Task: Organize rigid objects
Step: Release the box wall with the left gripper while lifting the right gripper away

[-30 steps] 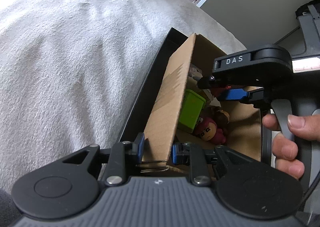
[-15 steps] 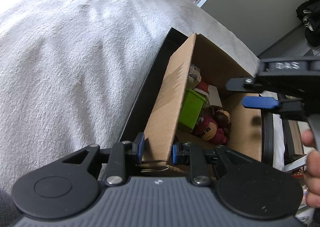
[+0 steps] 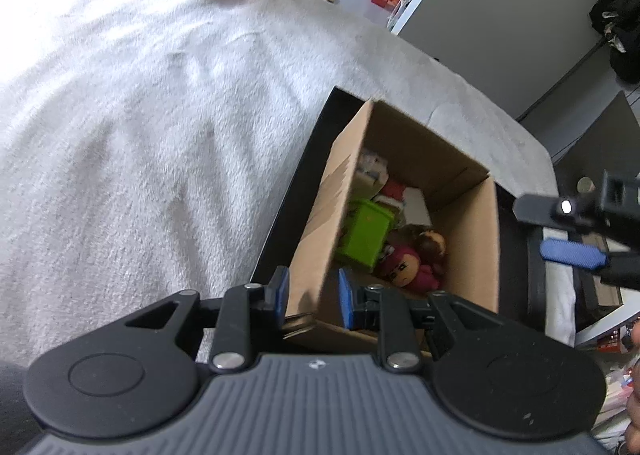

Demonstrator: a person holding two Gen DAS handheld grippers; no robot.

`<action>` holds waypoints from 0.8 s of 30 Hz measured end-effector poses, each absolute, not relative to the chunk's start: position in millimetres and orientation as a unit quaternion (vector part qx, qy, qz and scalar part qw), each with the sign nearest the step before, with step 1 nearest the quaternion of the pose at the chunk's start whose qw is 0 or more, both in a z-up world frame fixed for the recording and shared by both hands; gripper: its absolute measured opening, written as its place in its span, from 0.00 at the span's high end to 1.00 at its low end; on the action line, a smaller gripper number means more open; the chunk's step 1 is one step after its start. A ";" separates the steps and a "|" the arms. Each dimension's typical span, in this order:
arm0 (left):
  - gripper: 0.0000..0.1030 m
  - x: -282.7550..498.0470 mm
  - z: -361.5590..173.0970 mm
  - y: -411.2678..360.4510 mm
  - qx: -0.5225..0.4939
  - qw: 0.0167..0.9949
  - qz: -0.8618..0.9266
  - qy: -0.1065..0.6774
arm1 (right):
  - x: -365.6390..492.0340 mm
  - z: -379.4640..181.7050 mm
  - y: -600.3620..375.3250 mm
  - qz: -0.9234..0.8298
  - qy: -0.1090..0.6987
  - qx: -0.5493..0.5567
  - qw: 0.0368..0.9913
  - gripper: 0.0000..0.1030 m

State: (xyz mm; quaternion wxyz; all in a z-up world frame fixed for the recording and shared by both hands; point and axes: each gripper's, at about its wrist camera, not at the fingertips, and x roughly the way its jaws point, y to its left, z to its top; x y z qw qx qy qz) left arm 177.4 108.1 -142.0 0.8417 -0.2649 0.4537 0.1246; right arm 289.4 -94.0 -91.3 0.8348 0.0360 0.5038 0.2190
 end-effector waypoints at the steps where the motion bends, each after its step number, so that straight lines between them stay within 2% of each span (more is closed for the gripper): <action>1: 0.77 177.4 -137.2 106.6 -0.261 0.843 0.122 0.454 | 287.0 -88.0 -98.8 0.220 0.500 0.036 0.837 0.31; 3: 0.76 176.8 -128.0 103.1 -0.254 0.845 0.117 0.456 | 282.2 -82.3 -108.2 0.223 0.492 0.037 0.841 0.26; 4: 0.73 176.5 -123.6 101.5 -0.253 0.845 0.116 0.456 | 279.8 -79.6 -112.3 0.223 0.488 0.036 0.843 0.22; 8: 0.62 172.6 -104.8 92.5 -0.239 0.849 0.117 0.456 | 270.7 -70.3 -128.9 0.222 0.474 0.039 0.851 0.18; 10: 0.61 171.3 -96.4 86.1 -0.233 0.848 0.110 0.464 | 264.9 -66.3 -136.5 0.220 0.466 0.043 0.856 0.09; 14: 0.59 166.9 -73.4 69.0 -0.200 0.857 0.098 0.464 | 253.1 -55.9 -150.4 0.217 0.449 0.040 0.866 0.07; 16: 0.47 164.0 -64.3 62.4 -0.190 0.861 0.096 0.461 | 248.8 -51.7 -158.6 0.214 0.444 0.049 0.869 0.02; 19: 0.35 158.1 -50.2 54.5 -0.183 0.866 0.088 0.457 | 240.7 -46.0 -172.1 0.206 0.434 0.057 0.875 0.00; 24: 0.25 149.5 -30.6 39.8 -0.159 0.874 0.079 0.452 | 225.7 -41.8 -197.2 0.199 0.422 0.074 0.881 0.00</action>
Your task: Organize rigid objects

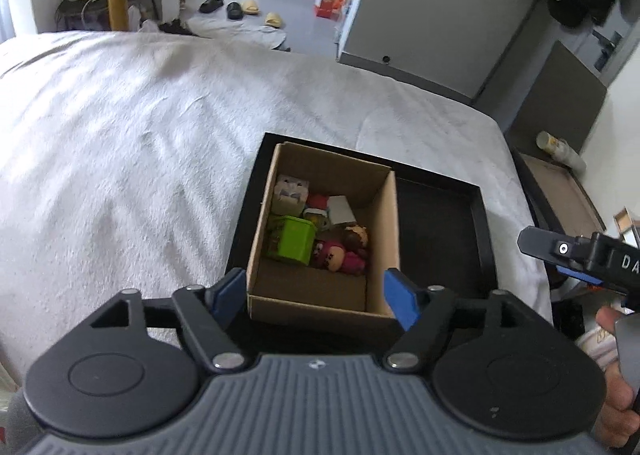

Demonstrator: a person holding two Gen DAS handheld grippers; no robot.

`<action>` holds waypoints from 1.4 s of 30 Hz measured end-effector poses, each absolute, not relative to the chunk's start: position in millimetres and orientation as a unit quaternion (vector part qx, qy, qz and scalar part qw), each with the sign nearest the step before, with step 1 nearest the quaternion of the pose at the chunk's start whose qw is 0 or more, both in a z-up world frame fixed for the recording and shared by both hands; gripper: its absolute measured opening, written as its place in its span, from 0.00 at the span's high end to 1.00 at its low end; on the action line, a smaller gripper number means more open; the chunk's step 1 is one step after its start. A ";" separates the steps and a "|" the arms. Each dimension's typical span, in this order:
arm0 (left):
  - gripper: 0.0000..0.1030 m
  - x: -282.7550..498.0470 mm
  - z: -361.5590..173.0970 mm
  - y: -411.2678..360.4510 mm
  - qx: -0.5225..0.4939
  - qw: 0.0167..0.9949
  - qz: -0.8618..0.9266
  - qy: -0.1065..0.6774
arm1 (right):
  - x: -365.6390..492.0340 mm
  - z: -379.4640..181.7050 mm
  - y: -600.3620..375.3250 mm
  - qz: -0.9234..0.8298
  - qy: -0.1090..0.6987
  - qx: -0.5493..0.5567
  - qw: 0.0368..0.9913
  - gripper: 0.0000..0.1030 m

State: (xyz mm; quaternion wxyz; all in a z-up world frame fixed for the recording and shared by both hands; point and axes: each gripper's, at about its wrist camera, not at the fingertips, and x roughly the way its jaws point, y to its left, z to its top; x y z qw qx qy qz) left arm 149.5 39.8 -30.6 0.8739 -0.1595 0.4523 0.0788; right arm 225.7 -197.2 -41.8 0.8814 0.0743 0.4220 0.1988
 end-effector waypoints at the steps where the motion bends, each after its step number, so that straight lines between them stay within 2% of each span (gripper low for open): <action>1: 0.24 148.6 -27.6 37.1 -0.156 0.874 0.076 0.454 | 221.6 -40.5 -201.5 0.197 0.419 0.073 0.883 0.00; 9: 0.10 133.2 -5.3 23.2 -0.142 0.879 0.066 0.450 | 193.0 -24.8 -220.7 0.180 0.392 0.064 0.900 0.00; 14: 0.08 122.3 7.4 23.5 -0.138 0.886 0.071 0.438 | 180.5 -15.7 -223.8 0.170 0.386 0.057 0.905 0.00; 17: 0.02 115.3 14.8 24.9 -0.139 0.889 0.068 0.430 | 174.3 -11.6 -227.0 0.170 0.385 0.062 0.905 0.00; 27: 0.01 85.0 32.7 22.4 -0.131 0.904 0.047 0.405 | 140.4 7.6 -228.5 0.168 0.350 0.047 0.921 0.00; 42: 0.01 42.9 56.5 16.6 -0.103 0.918 0.033 0.380 | 99.3 26.0 -229.8 0.170 0.346 0.025 0.922 0.00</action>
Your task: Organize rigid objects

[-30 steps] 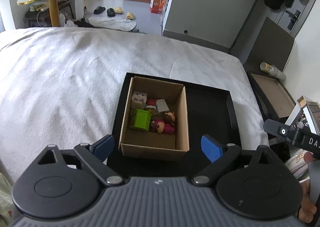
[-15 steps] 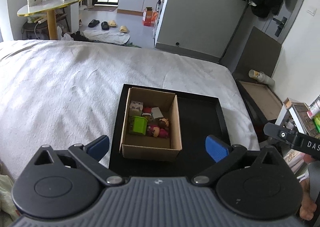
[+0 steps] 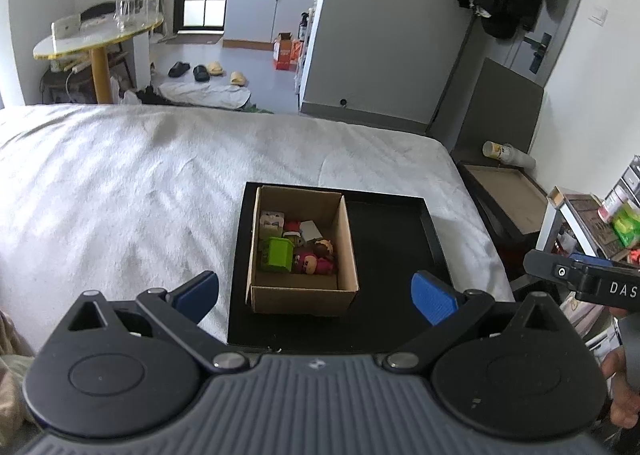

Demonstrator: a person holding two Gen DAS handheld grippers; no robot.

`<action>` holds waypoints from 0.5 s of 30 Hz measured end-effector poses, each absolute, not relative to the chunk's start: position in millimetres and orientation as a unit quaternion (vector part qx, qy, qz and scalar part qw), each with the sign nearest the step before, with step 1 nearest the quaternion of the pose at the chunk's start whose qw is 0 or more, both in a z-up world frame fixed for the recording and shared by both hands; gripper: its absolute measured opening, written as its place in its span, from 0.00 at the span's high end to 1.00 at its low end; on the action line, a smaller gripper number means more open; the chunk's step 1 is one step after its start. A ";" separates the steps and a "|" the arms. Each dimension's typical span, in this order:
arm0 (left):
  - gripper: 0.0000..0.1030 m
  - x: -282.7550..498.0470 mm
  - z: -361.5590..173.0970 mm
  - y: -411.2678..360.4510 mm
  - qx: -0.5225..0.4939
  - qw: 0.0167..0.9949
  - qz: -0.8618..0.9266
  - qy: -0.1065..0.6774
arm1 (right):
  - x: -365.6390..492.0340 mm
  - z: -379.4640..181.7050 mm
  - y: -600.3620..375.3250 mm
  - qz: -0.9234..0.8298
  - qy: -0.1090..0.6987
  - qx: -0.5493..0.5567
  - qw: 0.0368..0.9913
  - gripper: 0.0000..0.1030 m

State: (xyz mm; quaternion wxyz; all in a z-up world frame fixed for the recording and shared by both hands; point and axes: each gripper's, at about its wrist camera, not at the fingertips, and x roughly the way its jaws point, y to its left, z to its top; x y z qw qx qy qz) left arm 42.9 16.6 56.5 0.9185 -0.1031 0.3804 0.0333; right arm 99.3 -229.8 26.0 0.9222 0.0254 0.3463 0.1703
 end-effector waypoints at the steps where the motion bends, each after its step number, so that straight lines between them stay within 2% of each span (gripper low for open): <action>1: 0.01 41.1 57.9 15.9 -0.100 0.919 0.033 0.379 | 96.3 27.3 -230.2 0.171 0.346 0.024 0.922 0.00; 15: 0.01 27.5 62.9 21.9 -0.099 0.922 0.015 0.374 | 80.0 25.3 -235.8 0.163 0.352 0.018 0.922 0.00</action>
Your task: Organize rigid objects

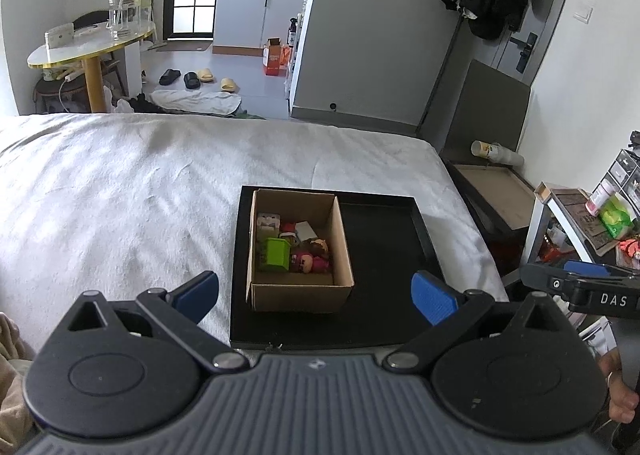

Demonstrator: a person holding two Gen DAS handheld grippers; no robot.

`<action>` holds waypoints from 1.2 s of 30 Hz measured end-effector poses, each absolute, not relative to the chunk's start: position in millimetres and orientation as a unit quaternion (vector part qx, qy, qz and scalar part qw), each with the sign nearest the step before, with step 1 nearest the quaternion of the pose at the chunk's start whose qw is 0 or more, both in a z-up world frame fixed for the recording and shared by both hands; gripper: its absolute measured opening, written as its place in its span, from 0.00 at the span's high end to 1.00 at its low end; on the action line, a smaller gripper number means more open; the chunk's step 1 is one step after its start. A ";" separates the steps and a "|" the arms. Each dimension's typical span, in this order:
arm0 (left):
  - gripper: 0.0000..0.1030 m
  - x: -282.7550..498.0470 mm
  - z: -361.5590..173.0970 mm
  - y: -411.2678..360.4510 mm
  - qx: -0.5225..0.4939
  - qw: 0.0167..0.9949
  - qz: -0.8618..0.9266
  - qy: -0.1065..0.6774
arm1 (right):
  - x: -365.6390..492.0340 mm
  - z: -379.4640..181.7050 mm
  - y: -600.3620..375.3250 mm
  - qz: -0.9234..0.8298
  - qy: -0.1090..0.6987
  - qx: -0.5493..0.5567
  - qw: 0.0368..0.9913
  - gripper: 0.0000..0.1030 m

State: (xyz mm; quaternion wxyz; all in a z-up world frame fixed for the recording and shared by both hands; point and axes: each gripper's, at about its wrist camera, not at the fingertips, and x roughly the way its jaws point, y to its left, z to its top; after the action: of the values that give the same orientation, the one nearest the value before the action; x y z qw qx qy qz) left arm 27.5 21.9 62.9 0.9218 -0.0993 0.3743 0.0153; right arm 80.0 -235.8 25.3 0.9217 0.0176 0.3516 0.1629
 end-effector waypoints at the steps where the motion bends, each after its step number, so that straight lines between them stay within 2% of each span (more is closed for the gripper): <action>1: 0.01 27.9 63.0 22.2 -0.099 0.922 0.014 0.375 | 80.1 25.1 -235.9 0.164 0.352 0.017 0.922 0.00; 36: 0.01 31.8 56.1 9.0 -0.074 0.917 0.005 0.391 | 77.1 21.5 -243.4 0.160 0.359 0.018 0.919 0.00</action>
State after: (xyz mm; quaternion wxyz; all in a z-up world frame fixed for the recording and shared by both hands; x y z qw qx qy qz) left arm 31.8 9.0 56.1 0.9173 -0.0739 0.3913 0.0054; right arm 77.1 -243.4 21.5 0.9195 0.0180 0.3585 0.1604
